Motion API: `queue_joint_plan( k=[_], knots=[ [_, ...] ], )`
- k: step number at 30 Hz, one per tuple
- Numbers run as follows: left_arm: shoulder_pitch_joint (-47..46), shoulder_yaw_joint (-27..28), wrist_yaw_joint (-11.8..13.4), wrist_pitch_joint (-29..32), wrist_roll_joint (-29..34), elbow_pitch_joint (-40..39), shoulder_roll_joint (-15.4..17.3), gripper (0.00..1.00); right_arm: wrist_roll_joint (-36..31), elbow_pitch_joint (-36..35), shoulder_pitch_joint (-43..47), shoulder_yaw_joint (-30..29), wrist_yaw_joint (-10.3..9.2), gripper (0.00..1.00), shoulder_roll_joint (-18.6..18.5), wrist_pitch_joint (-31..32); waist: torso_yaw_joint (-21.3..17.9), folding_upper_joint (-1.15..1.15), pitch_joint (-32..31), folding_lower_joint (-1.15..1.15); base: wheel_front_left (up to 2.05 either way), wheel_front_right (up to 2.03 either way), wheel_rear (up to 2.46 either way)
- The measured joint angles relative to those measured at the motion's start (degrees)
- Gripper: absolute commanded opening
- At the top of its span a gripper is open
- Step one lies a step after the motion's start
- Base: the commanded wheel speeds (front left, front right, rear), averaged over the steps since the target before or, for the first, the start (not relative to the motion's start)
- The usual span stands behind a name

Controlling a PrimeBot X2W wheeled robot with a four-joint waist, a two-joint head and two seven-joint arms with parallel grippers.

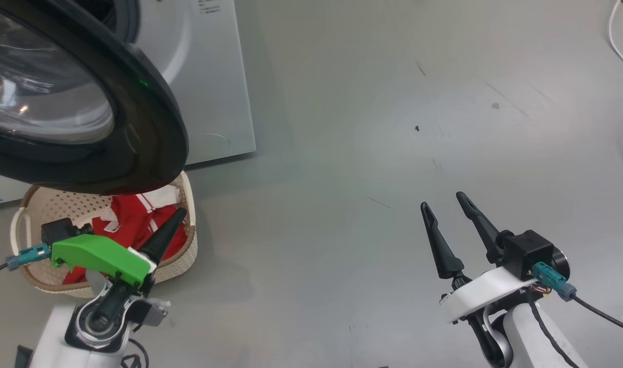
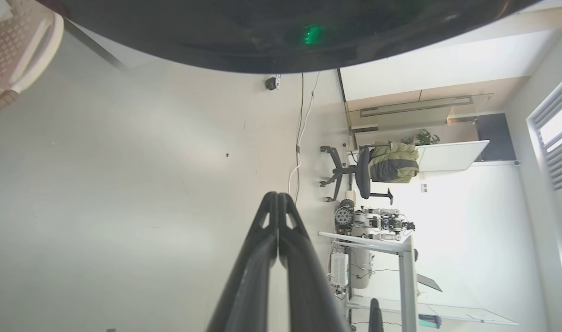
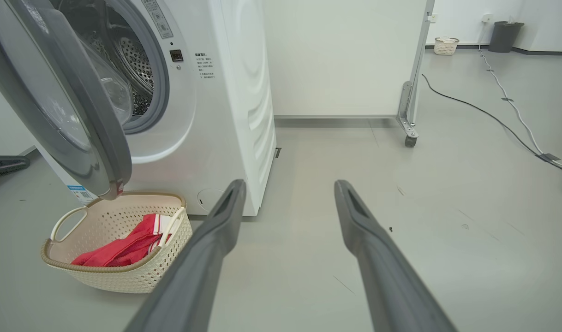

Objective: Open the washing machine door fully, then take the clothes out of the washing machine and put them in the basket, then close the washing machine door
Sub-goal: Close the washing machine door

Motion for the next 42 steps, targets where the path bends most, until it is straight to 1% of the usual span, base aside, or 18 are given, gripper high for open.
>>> queue_joint_plan(
  k=[2, 5, 9, 14, 17, 20, 23, 26, 28, 31, 35, 39, 41, 42],
  knots=[
    [0.76, -2.05, -0.86, -0.57, 4.81, -0.26, 2.26, 0.00, 0.00, -0.04, 0.10, -0.33, 0.00, 1.00, -0.01, 0.00, 1.15, 0.00, -0.58, 0.00, 0.00, 0.00, 0.00],
    [1.88, -4.49, -1.33, -2.55, 11.59, -0.88, 4.85, 0.00, -0.01, -0.09, 0.39, -0.76, 0.00, 1.00, -0.02, 0.00, 3.02, 0.00, -1.46, 0.00, 0.00, 0.00, 0.00],
    [2.91, -5.15, -1.45, -6.86, 16.88, -1.75, 5.69, 0.00, -0.37, -0.25, 1.20, -1.25, 0.00, 1.00, -0.12, 0.00, 5.65, 0.00, -2.60, 0.00, 0.00, 0.00, 0.00],
    [3.44, -5.16, -1.88, -13.55, 24.32, -3.88, 8.39, 0.00, -0.48, -1.09, 1.31, -1.75, 0.00, 1.00, -0.26, 0.00, 8.86, 0.00, -3.96, 0.00, 0.00, 0.00, 0.00],
    [4.70, -3.61, -1.89, -18.46, 27.30, -5.06, 9.35, 0.00, -2.11, -1.51, 1.30, -0.54, 0.00, 1.00, -0.83, 0.00, 10.42, 0.00, -4.76, 0.00, 0.00, 0.00, 0.00],
    [6.37, -2.89, -1.89, -22.83, 30.50, -5.82, 10.53, 0.00, -2.29, -2.58, 1.22, -0.20, 0.00, 1.00, -0.55, 0.00, 11.29, 0.00, -5.72, 0.00, 0.00, 0.00, 0.00],
    [7.11, -2.90, -1.89, -26.70, 33.33, -6.50, 10.63, 0.00, -2.29, -3.14, 1.20, -0.51, 0.00, 1.00, -0.58, 0.00, 11.93, 0.00, -6.42, 0.00, 0.00, 0.00, 0.00],
    [7.38, -3.43, -1.89, -30.54, 38.28, -6.51, 11.36, 0.00, -2.29, -3.11, 1.27, -0.69, 0.00, 1.00, -0.67, 0.00, 12.44, 0.00, -7.12, 0.00, 0.00, 0.00, 0.00],
    [8.08, -3.42, -1.85, -32.86, 39.92, -6.46, 11.47, 0.00, -2.29, -3.04, 1.42, -0.70, 0.00, 1.00, -0.78, 0.00, 12.81, 0.00, -7.54, 0.00, 0.00, 0.00, 0.00],
    [9.52, -4.05, -0.79, -35.39, 43.83, -6.34, 11.82, 0.00, -2.29, -3.01, 1.93, -0.73, 0.00, 1.00, -0.92, 0.00, 13.39, 0.00, -8.04, 0.00, 0.00, 0.00, 0.00],
    [11.30, -3.83, 1.05, -35.53, 46.13, -6.08, 11.80, 0.00, -2.33, -2.93, 2.29, -0.29, 0.00, 1.00, -0.83, 0.00, 13.84, 0.00, -8.41, 0.00, 0.00, 0.00, 0.00],
    [12.45, -3.71, 1.93, -35.52, 46.32, -5.98, 10.34, 0.00, -2.33, -2.96, 2.30, 0.00, 0.00, 1.00, -0.83, 0.00, 13.93, 0.00, -8.35, 0.00, 0.00, 0.00, 0.00],
    [12.84, -3.69, 2.29, -35.52, 47.43, -6.05, 9.77, 0.00, -2.33, -2.92, 2.30, 0.02, 0.00, 1.00, -0.85, 0.00, 14.02, 0.00, -8.25, 0.00, 0.00, 0.00, 0.00],
    [13.02, -3.66, 2.55, -35.52, 47.71, -6.14, 9.50, 0.03, -2.33, -2.91, 2.31, 0.02, 0.00, 1.00, -0.83, 0.00, 14.05, 0.00, -8.24, 0.00, 0.00, 0.00, 0.00]
  ],
)
